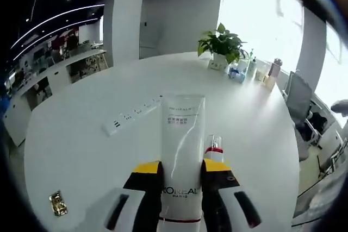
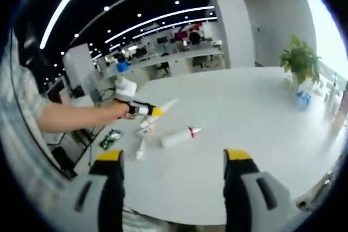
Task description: Arrange the skincare products in the storage area until every visible bottle or jar stands upright without overlapping.
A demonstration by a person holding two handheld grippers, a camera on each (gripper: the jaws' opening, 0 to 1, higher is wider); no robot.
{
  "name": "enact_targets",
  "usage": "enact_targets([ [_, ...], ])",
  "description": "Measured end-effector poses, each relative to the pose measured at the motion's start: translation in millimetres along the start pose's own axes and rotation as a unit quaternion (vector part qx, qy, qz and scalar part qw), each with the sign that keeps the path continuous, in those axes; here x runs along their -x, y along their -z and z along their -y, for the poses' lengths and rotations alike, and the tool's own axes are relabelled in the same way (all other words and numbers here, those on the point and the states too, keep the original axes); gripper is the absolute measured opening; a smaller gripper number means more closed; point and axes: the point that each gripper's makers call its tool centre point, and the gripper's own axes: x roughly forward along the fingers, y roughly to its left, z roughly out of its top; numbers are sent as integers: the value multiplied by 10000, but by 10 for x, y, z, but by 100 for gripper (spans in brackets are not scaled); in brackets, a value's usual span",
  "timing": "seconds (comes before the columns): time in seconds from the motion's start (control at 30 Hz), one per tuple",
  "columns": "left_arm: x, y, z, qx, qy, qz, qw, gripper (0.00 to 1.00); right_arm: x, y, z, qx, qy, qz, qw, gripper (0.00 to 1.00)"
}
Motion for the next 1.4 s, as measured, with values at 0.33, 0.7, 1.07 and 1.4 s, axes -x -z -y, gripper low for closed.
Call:
enact_targets([
  [0.33, 564, 57, 421, 263, 134, 534, 9981, 26, -301, -31, -401, 49, -736, -39, 9973, 73],
  [0.7, 1079, 142, 840, 571, 267, 1082, 9921, 26, -596, -35, -661, -353, -1259, -50, 9914, 73],
  [1.07, 1336, 192, 1092, 658, 313, 1368, 9879, 26, -817, -158, -788, -934, -1602, 44, 9826, 65],
  [1.4, 1379, 355, 1459, 354, 703, 1321, 9881, 26, -956, -294, -925, -1207, -1862, 182, 9749, 54],
])
